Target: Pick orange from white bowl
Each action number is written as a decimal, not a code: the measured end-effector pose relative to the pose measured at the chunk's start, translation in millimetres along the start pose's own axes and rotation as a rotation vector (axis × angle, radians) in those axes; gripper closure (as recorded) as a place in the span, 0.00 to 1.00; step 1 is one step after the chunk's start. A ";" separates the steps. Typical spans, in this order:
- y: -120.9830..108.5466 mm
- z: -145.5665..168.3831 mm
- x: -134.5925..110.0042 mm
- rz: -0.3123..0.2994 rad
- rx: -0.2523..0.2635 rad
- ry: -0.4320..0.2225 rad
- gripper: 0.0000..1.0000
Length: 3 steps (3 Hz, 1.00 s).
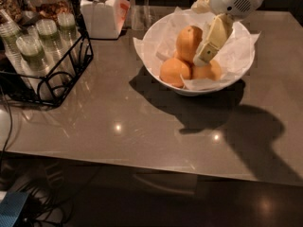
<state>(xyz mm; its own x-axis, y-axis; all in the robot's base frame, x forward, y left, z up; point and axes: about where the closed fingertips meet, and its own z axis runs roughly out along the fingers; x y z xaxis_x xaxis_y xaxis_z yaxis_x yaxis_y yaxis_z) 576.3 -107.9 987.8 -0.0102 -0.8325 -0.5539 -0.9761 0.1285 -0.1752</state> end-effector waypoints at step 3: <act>-31.7 27.5 -14.7 -0.038 -0.043 -0.029 0.00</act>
Offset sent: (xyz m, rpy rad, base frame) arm 0.0464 0.0282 -0.0070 0.0174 0.0256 0.1003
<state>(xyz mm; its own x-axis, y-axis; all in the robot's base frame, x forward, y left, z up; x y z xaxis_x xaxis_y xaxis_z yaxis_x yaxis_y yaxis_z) 613.3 -85.0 979.1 0.0326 -0.8206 -0.5706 -0.9841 0.0734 -0.1617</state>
